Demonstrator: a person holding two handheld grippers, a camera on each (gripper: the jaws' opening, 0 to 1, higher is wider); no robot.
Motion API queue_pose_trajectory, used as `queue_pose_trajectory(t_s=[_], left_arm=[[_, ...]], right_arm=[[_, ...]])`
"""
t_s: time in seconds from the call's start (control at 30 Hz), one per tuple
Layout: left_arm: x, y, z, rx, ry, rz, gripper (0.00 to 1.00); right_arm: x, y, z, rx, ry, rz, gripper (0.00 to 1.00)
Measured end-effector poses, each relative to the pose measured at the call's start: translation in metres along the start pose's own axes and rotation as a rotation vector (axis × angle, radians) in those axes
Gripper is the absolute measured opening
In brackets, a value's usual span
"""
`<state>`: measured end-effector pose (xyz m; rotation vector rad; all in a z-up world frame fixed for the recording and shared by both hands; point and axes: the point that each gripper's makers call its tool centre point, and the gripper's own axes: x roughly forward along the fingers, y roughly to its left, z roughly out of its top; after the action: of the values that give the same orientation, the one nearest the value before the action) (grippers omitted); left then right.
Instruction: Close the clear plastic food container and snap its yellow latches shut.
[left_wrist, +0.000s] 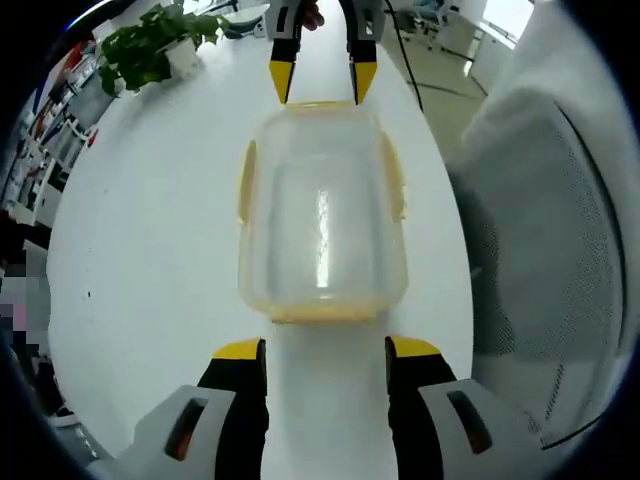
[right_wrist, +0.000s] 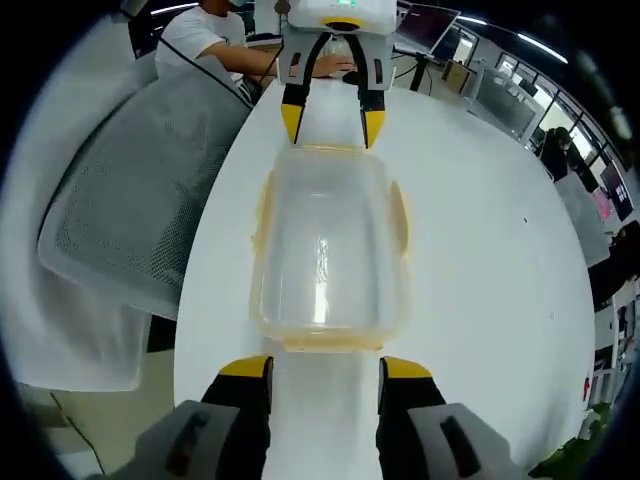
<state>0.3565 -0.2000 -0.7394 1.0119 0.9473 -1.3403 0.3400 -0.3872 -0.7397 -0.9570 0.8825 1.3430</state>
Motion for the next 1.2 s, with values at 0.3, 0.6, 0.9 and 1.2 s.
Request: queue_pose_trajectory(t_s=[0.3, 0.6, 0.9, 1.2], left_arm=[[-0.010, 0.003, 0.013, -0.174, -0.100, -0.007, 0.49], [-0.022, 0.014, 0.024, -0.536, -0.257, 0.011, 0.49], [-0.011, 0.010, 0.029, -0.962, -0.385, -0.026, 0.52], [0.002, 0.008, 0.025, -1.120, -0.409, -0.006, 0.48]], right_arm=[[-0.013, 0.002, 0.009, 0.083, -0.067, -0.005, 0.39], [-0.024, -0.017, 0.017, 0.416, -0.163, -0.089, 0.37], [-0.013, -0.020, 0.019, 0.818, -0.196, -0.124, 0.45], [-0.002, -0.016, 0.018, 0.979, -0.212, -0.108, 0.41]])
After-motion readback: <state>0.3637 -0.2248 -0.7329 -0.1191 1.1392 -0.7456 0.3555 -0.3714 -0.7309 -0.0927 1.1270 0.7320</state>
